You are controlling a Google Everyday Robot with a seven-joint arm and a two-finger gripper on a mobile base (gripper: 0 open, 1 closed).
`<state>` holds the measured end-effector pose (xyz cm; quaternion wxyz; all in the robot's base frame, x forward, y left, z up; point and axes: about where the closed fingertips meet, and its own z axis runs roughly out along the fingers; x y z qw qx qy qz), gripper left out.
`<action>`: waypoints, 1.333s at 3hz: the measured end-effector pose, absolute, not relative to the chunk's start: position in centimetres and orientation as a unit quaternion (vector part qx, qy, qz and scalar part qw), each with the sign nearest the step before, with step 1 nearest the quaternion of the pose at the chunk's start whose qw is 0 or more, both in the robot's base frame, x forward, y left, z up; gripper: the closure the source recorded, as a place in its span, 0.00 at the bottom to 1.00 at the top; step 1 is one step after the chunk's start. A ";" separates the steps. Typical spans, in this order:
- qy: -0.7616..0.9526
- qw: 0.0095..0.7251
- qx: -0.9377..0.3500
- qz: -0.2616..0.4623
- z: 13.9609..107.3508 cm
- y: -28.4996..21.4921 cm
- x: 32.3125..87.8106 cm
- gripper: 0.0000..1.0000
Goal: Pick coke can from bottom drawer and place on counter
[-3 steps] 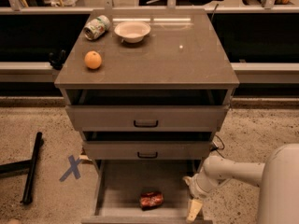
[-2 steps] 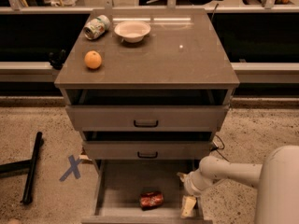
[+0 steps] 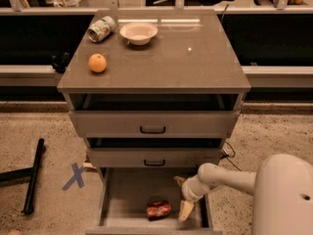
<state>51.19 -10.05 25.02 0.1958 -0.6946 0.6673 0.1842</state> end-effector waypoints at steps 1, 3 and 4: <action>0.664 0.205 -0.694 0.189 22.3 -8.4 52.8 0.00; 0.651 0.202 -0.708 0.184 18.1 -4.5 53.9 0.00; 0.648 0.198 -0.712 0.187 16.9 -3.2 53.8 0.00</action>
Offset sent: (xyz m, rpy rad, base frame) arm 0.0401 0.0508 -0.0687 0.0127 -0.0403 0.0271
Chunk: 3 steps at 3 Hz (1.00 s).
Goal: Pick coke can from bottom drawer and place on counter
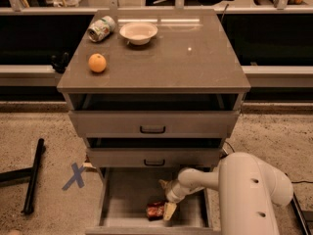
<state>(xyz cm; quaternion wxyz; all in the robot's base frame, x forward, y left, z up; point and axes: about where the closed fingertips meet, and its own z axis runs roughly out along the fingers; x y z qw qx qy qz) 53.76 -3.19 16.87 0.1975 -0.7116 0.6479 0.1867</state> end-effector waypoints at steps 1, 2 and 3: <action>0.644 0.186 -0.715 0.197 15.6 -1.8 53.2 0.00; 0.642 0.171 -0.717 0.211 14.0 -0.6 52.4 0.26; 0.642 0.158 -0.716 0.224 12.6 0.2 52.1 0.49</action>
Offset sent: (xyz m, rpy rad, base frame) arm -0.0127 0.0314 -0.0329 -0.0122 0.0733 0.0423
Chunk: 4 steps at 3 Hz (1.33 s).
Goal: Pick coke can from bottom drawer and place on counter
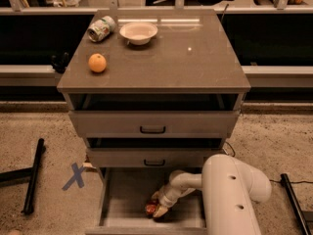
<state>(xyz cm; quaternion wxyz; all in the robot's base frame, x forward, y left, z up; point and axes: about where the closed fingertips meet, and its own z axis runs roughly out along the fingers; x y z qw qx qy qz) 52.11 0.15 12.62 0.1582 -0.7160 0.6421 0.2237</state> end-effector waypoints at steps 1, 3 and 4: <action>0.646 0.181 -0.707 0.224 13.6 -1.1 52.6 0.80; 0.632 0.307 -0.687 0.186 24.1 -7.3 51.2 1.00; 0.619 0.357 -0.679 0.169 28.9 -11.3 49.3 1.00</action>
Offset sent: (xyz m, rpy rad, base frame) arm -0.0082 -0.1275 0.1309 0.1698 -0.2660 -0.2066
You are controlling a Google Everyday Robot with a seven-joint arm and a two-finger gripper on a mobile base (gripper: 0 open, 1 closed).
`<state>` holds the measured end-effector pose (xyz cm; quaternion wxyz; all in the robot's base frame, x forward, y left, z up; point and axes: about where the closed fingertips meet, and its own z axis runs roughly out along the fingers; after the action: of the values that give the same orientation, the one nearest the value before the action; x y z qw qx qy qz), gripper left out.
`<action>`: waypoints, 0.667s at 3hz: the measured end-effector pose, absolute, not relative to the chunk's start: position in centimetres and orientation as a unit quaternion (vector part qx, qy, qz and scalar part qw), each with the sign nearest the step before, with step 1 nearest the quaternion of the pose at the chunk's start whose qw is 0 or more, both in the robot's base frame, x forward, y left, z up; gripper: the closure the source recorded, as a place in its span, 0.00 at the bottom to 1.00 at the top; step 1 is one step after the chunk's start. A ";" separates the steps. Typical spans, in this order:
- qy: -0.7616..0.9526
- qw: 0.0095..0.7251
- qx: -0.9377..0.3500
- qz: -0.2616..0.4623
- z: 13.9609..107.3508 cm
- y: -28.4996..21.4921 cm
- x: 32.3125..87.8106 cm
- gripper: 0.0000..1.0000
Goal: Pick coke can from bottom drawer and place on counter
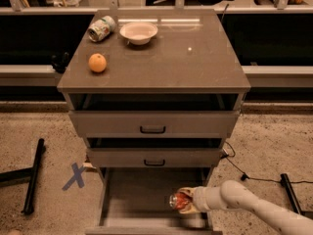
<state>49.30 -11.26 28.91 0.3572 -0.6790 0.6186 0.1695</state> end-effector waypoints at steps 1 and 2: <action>0.640 0.367 -0.658 0.153 28.9 -15.1 48.1 1.00; 0.640 0.366 -0.658 0.154 28.9 -14.9 48.1 1.00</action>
Offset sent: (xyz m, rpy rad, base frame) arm -0.0121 -0.0384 0.0000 -0.0003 -0.0111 -0.0705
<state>48.11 -14.94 28.87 0.3657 -0.6580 0.6400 0.1541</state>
